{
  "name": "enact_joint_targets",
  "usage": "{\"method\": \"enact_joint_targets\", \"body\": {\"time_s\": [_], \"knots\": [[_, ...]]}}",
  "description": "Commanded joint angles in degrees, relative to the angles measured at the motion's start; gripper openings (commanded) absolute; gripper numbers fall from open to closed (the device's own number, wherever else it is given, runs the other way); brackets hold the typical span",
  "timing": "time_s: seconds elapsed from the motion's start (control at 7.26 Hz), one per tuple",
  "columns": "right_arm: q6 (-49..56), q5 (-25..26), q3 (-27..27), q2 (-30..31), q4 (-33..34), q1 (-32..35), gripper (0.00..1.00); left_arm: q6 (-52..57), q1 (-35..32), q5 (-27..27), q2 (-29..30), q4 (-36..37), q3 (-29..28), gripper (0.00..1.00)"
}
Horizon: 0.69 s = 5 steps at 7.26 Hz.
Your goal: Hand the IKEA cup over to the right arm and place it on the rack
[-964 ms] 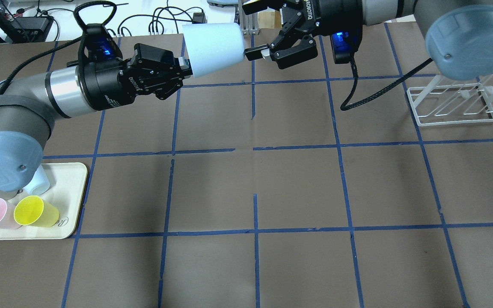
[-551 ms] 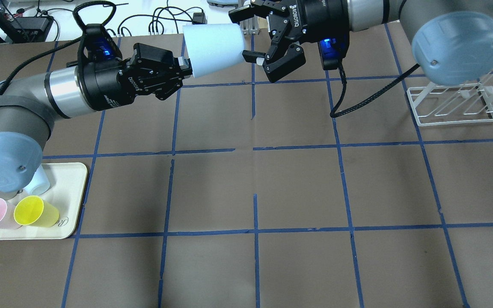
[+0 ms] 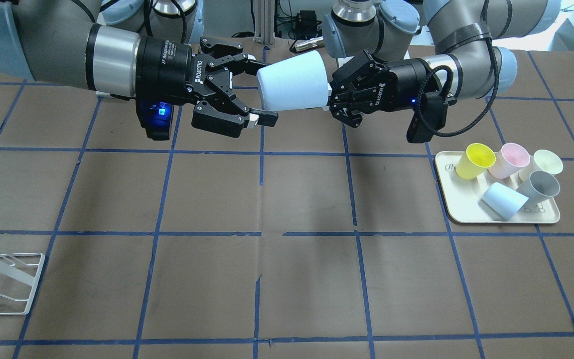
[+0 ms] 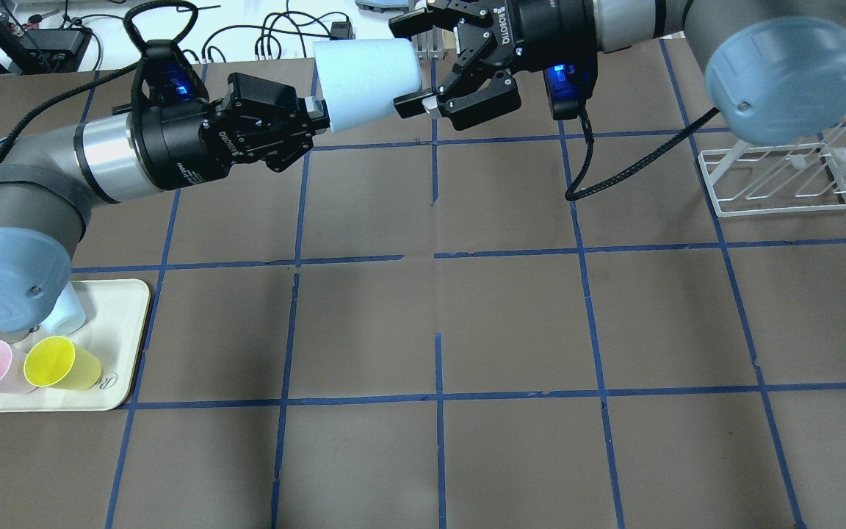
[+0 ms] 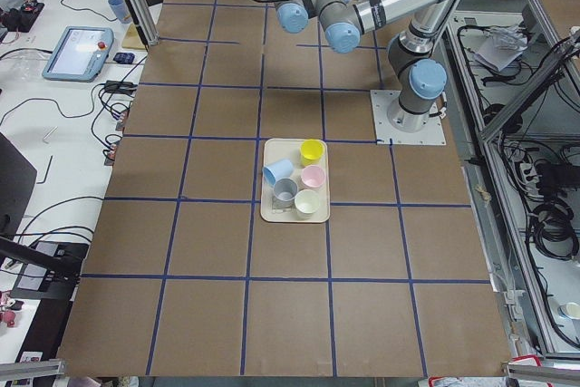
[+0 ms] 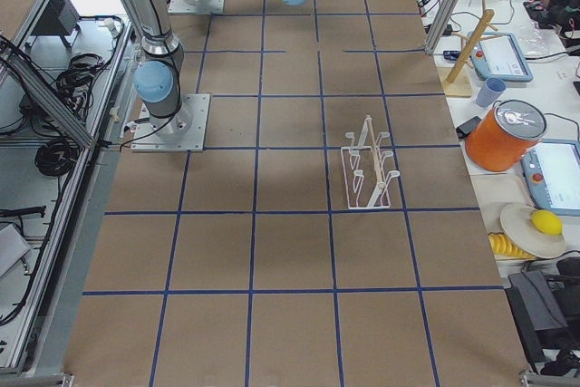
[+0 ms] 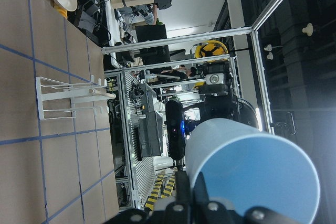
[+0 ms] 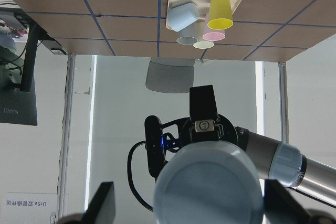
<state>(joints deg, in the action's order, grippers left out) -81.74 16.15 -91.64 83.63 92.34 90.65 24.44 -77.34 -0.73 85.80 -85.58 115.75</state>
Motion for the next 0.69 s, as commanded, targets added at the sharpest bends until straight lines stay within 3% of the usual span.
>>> {"method": "enact_joint_targets", "body": {"time_s": [0.0,0.14,0.28,0.41,0.55], "knots": [[-0.5,-0.3,-0.1,0.3,0.0,0.2,1.00,0.0,0.0,-0.1,0.0,0.0,0.0,0.00],[-0.9,-0.2,-0.1,0.4,-0.1,0.5,1.00,0.0,0.0,-0.1,0.0,0.0,0.0,0.00],[-1.0,-0.2,-0.1,0.5,-0.1,0.8,0.78,0.1,0.0,-0.2,0.0,0.1,0.0,0.00],[-1.0,-0.2,-0.1,0.4,0.0,0.8,0.37,0.3,0.0,-0.2,0.0,-0.1,0.0,0.00],[-1.1,-0.2,-0.1,0.3,0.0,0.8,0.09,0.1,0.1,-0.2,0.0,0.0,0.0,0.00]]}}
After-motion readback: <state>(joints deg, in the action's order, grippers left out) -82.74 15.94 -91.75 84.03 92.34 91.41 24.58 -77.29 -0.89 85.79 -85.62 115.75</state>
